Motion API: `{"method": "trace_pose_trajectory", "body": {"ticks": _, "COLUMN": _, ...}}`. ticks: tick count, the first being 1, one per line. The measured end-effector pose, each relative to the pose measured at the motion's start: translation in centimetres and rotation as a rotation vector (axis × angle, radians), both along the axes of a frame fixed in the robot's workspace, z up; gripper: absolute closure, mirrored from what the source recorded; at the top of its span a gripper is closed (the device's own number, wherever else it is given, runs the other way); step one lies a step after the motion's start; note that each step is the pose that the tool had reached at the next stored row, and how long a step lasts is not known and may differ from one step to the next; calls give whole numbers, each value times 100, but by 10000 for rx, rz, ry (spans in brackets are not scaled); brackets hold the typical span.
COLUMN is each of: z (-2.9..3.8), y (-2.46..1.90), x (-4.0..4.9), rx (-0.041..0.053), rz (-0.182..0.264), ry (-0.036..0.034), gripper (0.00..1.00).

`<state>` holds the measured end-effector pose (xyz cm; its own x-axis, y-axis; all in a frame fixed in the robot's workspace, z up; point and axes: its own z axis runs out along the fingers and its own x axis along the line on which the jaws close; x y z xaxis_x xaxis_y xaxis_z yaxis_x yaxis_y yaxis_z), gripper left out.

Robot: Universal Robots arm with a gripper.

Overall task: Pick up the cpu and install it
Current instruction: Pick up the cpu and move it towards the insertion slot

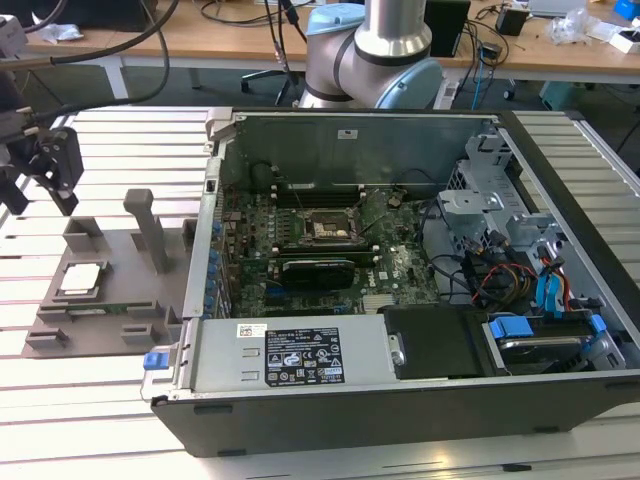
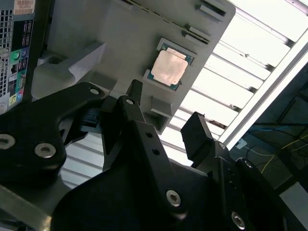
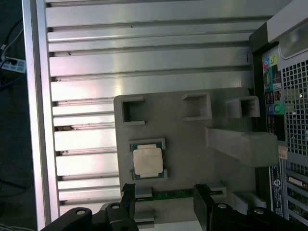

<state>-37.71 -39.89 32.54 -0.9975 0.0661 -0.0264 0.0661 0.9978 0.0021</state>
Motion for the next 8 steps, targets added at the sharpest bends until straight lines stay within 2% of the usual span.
{"method": "trace_pose_trajectory", "body": {"ticks": 8, "z": -19, "y": 0, "x": 0, "rx": 0, "rz": 0, "ry": 0, "gripper": 40}}
